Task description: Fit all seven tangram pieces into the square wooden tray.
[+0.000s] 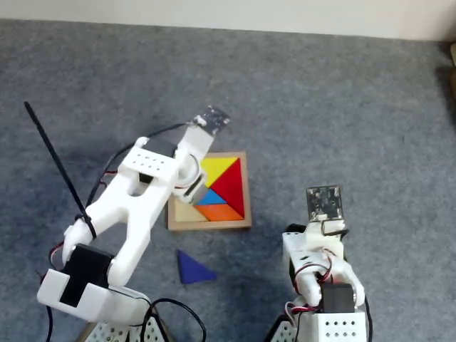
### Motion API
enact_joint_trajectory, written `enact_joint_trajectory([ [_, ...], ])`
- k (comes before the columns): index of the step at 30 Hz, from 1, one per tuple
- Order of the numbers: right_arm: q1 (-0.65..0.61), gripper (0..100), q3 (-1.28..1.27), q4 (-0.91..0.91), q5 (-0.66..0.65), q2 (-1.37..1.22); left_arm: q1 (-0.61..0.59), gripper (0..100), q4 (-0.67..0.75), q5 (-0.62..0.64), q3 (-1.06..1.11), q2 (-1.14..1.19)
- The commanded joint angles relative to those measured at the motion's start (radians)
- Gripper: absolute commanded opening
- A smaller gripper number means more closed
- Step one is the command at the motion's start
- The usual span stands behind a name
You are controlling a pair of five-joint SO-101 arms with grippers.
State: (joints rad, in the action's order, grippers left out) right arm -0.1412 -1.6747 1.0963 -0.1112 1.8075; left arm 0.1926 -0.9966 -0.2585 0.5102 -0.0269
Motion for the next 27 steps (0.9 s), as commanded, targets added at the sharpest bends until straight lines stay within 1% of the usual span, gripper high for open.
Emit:
enact_joint_trajectory([
  [1, 0.015, 0.5, -0.154, -0.002, 0.000, 0.008, -0.013, 23, 0.008, 0.032, -0.084, -0.035],
  [8, 0.015, 0.5, -0.154, -0.002, 0.000, 0.008, -0.015, 22, -0.005, 0.037, -0.094, -0.045],
  [13, 0.015, 0.5, -0.154, -0.002, 0.000, 0.008, -0.016, 15, -0.032, 0.031, -0.093, -0.047],
  [16, 0.015, 0.5, -0.154, -0.002, 0.000, 0.008, -0.041, 10, -0.041, 0.031, -0.094, -0.047],
  [19, 0.015, 0.5, -0.154, -0.002, 0.000, 0.008, -0.108, 3, -0.055, 0.037, -0.128, -0.045],
  [21, 0.015, 0.5, -0.154, -0.002, 0.000, 0.008, -0.160, 1, -0.101, 0.038, -0.166, -0.044],
  [25, 0.015, 0.5, -0.154, -0.002, 0.000, 0.008, -0.255, 1, -0.227, 0.066, -0.237, -0.036],
  [27, 0.015, 0.5, -0.154, -0.002, 0.000, 0.008, -0.294, 5, -0.252, 0.077, -0.243, -0.035],
])
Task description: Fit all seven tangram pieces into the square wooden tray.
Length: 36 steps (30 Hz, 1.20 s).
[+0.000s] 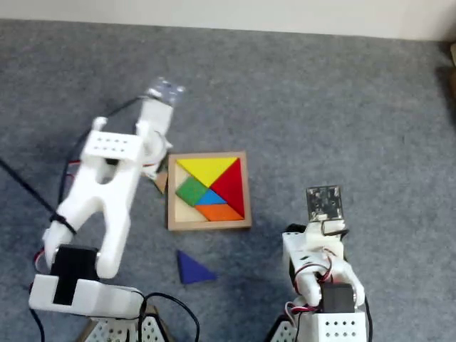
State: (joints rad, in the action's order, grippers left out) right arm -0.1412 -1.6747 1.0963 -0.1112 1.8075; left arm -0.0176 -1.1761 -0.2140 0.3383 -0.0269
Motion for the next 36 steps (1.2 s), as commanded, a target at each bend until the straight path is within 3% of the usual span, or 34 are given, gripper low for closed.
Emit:
enact_joint_trajectory([
  [1, 0.015, 0.5, -0.154, -0.002, 0.000, 0.008, -0.096, 9, -0.077, 0.034, -0.070, -0.035],
  [5, 0.015, 0.5, -0.154, -0.002, 0.000, 0.008, -0.120, 23, -0.071, 0.034, -0.027, -0.033],
  [10, 0.015, 0.5, -0.154, -0.002, 0.000, 0.008, -0.097, 23, 0.058, 0.037, 0.036, -0.001],
  [14, 0.015, 0.5, -0.154, -0.002, 0.000, 0.008, -0.087, 23, 0.106, 0.114, 0.008, 0.140],
  [22, 0.015, 0.5, -0.154, -0.002, 0.000, 0.008, -0.084, 23, 0.034, 0.176, -0.205, 0.378],
  [33, 0.015, 0.5, -0.154, -0.002, 0.000, 0.008, -0.064, 23, 0.006, 0.181, -0.348, 0.469],
  [36, 0.015, 0.5, -0.154, -0.002, 0.000, 0.008, -0.054, 24, 0.006, 0.253, -0.371, 0.470],
])
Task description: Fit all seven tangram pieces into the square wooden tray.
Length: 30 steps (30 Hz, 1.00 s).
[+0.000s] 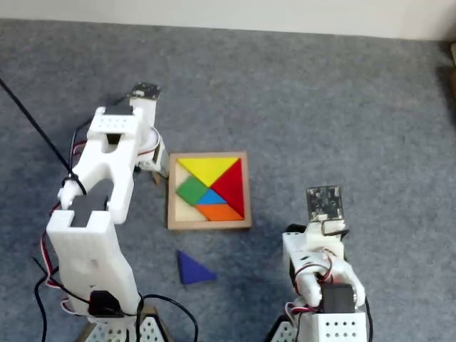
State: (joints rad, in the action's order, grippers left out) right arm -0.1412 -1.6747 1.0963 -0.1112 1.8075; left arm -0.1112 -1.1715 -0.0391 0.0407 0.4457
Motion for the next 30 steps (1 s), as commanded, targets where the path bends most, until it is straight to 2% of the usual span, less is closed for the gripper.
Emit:
enact_joint_trajectory([
  [1, 0.015, 0.5, -0.154, -0.002, 0.000, 0.008, 0.045, 24, 0.002, 0.095, -0.082, 0.001],
  [6, 0.015, 0.5, -0.154, -0.002, 0.000, 0.008, 0.099, 24, 0.002, 0.107, -0.082, 0.002],
  [11, 0.015, 0.5, -0.154, -0.002, 0.000, 0.008, 0.107, 24, 0.009, 0.245, -0.085, 0.002],
  [21, 0.015, 0.5, -0.154, -0.002, 0.000, 0.008, 0.099, 23, 0.002, 0.247, -0.064, 0.022],
  [26, 0.015, 0.5, -0.154, -0.002, 0.000, 0.008, 0.090, 16, 0.008, 0.279, -0.064, 0.027],
  [30, 0.015, 0.5, -0.154, -0.002, 0.000, 0.008, 0.088, 16, 0.009, 0.279, -0.067, 0.036],
])
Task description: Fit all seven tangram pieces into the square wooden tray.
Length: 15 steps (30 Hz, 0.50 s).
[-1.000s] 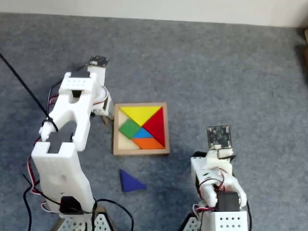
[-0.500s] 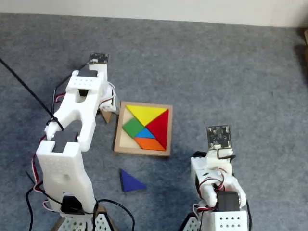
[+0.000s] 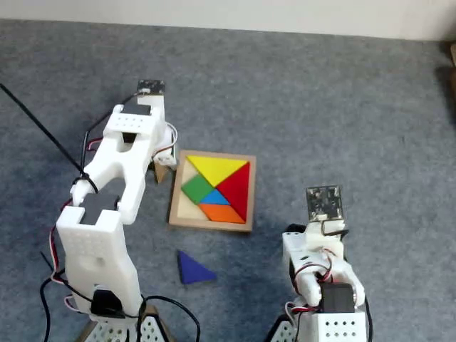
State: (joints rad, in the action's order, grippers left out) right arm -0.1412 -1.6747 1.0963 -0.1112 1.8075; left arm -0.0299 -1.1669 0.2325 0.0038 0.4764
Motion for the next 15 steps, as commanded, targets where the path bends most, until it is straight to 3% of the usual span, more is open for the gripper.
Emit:
enact_joint_trajectory([
  [1, 0.015, 0.5, -0.154, -0.002, 0.000, 0.008, 0.007, 16, 0.002, 0.008, -0.038, 0.010],
  [8, 0.015, 0.5, -0.154, -0.001, 0.000, 0.008, 0.010, 16, -0.003, -0.002, -0.051, 0.024],
  [15, 0.015, 0.5, -0.154, -0.001, 0.000, 0.008, 0.001, 16, 0.000, -0.221, -0.058, 0.021],
])
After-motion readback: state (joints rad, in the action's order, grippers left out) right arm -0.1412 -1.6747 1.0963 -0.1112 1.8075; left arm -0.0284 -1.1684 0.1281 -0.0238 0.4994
